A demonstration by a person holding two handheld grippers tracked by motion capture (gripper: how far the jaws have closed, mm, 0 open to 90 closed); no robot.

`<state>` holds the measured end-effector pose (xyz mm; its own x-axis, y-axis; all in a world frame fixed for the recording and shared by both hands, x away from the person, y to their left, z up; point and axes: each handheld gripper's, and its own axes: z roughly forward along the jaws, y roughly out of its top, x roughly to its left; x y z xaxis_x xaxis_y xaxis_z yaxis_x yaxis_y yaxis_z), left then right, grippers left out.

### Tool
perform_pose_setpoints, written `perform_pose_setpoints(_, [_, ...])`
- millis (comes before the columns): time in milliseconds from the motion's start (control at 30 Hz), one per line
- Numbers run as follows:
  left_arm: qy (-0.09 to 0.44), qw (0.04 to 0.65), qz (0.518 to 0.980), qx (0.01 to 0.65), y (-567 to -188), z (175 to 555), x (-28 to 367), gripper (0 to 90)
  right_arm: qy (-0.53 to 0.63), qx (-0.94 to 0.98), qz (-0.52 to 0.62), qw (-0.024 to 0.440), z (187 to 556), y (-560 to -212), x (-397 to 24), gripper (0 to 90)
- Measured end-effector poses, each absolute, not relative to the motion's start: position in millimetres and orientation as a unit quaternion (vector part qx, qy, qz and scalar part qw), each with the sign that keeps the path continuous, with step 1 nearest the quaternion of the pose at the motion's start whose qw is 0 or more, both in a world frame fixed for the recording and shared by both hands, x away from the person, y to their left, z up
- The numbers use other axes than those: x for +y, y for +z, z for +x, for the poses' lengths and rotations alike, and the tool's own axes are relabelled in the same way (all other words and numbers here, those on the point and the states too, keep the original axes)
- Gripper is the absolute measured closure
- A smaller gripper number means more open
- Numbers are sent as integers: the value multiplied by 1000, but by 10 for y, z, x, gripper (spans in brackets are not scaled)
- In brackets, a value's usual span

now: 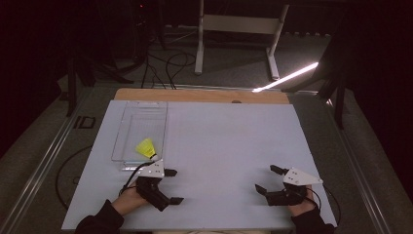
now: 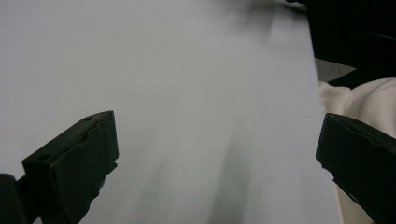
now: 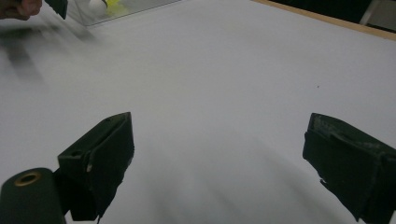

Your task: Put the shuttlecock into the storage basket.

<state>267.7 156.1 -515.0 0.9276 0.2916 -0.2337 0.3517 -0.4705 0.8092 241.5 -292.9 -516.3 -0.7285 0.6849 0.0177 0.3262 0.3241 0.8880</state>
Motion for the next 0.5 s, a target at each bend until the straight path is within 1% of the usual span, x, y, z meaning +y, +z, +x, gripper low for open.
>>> perform_pose_setpoints(367, [-13,474,852,222,-5170,2583,1725,0,485,794,318,185,2416,-5164,-2931,88])
perform_pose_setpoints(500, [-17,476,848,231,-5188,2560,1758,0,485,794,318,184,2417,-5166,-2932,88])
